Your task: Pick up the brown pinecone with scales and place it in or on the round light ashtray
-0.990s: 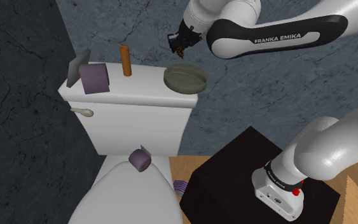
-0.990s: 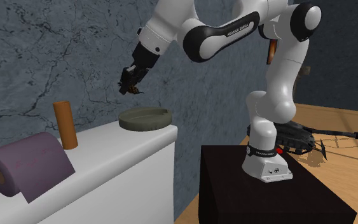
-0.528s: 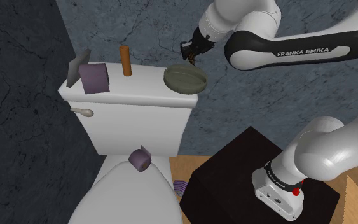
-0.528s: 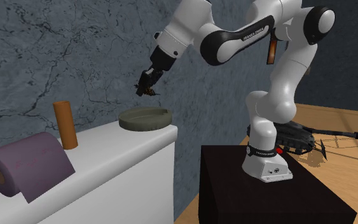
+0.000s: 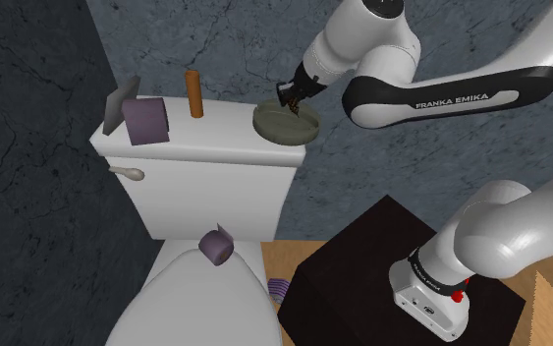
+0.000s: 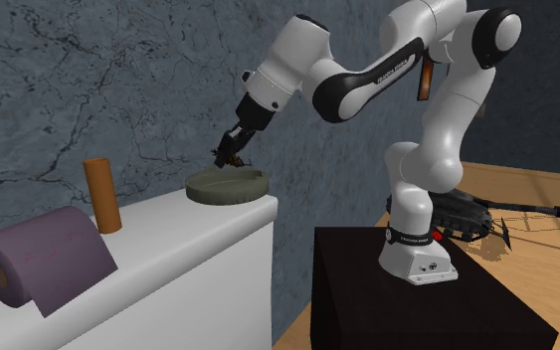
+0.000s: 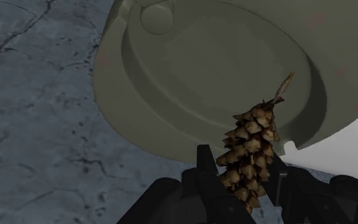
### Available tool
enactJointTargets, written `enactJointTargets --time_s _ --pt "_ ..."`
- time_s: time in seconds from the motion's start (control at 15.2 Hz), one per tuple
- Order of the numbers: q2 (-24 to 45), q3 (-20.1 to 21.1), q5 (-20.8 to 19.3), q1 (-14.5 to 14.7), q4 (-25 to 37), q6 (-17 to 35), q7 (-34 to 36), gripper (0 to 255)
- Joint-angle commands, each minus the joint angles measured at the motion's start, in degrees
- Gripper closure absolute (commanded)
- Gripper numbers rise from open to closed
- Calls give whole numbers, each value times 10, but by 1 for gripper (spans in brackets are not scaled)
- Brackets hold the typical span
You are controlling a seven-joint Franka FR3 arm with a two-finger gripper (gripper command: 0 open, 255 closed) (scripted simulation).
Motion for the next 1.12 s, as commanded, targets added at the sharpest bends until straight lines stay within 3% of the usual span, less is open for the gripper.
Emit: enactJointTargets --time_s 0.0,0.66,0.73,1.06 --pt "5 4 -9 -5 -11 15 11 255" --pt "12 9 -19 -11 -22 33 23 255" --pt "12 9 -19 -11 -22 33 23 0" --pt "12 9 -19 -11 -22 33 23 0"
